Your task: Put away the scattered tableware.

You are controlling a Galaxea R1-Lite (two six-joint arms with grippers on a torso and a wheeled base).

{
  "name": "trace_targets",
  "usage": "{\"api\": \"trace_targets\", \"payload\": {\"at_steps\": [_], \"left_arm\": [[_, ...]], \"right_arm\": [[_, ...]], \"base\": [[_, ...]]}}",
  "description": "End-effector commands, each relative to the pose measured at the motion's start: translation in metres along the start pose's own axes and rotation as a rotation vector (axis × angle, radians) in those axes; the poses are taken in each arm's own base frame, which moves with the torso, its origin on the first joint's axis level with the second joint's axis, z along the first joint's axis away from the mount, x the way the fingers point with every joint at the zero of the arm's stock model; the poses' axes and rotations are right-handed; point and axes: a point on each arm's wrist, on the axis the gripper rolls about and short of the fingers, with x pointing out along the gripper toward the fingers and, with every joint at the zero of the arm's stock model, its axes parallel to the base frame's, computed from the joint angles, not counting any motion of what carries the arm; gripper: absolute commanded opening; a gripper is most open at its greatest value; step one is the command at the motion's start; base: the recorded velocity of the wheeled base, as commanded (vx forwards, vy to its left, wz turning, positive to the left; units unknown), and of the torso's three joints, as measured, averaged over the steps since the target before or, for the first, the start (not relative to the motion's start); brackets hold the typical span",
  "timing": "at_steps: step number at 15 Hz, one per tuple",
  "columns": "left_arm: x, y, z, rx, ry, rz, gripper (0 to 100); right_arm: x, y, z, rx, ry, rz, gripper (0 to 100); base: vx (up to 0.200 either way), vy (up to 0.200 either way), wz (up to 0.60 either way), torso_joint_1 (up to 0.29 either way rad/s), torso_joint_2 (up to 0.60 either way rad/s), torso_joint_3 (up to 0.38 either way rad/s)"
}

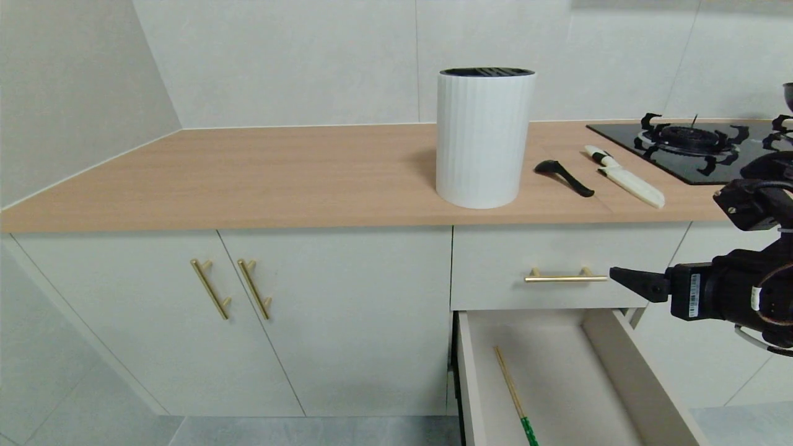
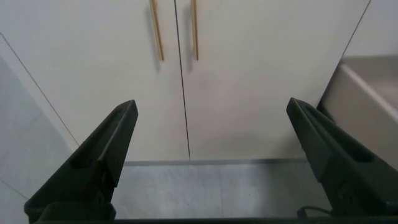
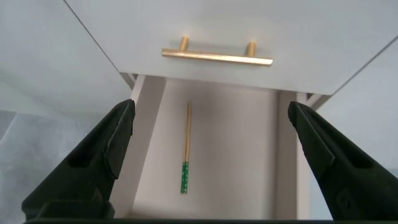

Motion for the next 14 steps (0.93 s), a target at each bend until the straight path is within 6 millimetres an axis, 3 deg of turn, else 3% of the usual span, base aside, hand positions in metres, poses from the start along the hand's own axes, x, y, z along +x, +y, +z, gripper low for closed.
{"api": "trace_targets", "payload": {"at_steps": [1,9,14], "left_arm": [[0.0,0.0,0.0,0.0,0.0,0.001,100],[0.0,0.0,0.0,0.0,0.0,-0.001,100],[0.0,0.0,0.0,0.0,0.0,0.001,100]], "right_arm": [[0.001,0.0,-0.001,-0.001,0.005,0.0,100],[0.003,0.0,-0.003,-0.012,0.017,0.001,100],[0.01,0.0,-0.017,-0.105,0.074,0.001,100]], "base": [[0.0,0.0,0.0,0.173,-0.48,-0.295],[0.0,0.0,0.0,0.194,-0.48,-0.289],[0.0,0.0,0.0,0.16,-0.38,-0.219]]}}
